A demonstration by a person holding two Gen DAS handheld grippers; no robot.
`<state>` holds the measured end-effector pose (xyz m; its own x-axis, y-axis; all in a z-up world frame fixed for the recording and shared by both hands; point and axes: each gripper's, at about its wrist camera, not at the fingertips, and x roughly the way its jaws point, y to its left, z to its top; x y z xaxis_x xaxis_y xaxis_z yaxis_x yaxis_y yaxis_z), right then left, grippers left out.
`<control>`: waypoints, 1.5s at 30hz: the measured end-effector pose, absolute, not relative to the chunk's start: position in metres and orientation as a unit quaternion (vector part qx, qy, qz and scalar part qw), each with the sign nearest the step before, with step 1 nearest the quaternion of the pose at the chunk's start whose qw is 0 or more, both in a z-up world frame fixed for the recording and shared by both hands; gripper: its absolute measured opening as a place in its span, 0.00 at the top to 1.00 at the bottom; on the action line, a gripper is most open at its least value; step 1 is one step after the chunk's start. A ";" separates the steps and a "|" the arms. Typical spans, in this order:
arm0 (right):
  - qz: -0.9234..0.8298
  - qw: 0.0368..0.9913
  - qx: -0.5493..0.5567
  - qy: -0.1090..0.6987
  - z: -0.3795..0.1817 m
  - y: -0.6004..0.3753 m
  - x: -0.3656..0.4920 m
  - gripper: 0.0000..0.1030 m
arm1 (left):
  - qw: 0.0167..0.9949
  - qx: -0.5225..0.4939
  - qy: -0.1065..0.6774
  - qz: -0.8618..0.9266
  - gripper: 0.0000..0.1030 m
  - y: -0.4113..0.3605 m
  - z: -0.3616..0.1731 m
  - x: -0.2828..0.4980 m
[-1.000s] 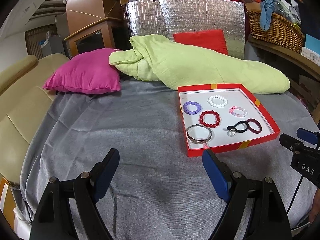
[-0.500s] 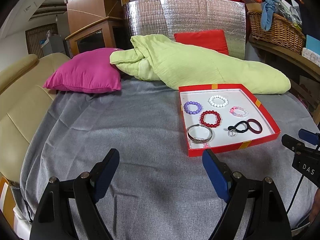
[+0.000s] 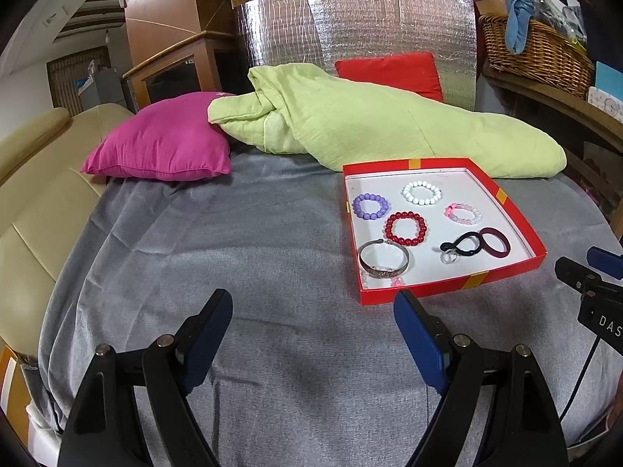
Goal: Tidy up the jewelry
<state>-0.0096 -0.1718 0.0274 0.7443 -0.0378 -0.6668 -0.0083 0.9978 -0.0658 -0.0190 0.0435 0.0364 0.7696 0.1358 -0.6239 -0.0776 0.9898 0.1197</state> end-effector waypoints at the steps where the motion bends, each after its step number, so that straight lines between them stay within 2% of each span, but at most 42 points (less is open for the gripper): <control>1: -0.008 0.933 -0.032 0.357 0.028 -0.171 -0.010 0.41 | 0.940 0.043 0.335 0.056 0.17 0.043 0.036 -0.019; 45: -0.003 0.933 -0.034 0.358 0.025 -0.166 -0.009 0.41 | 0.940 0.048 0.334 0.055 0.17 0.041 0.035 -0.020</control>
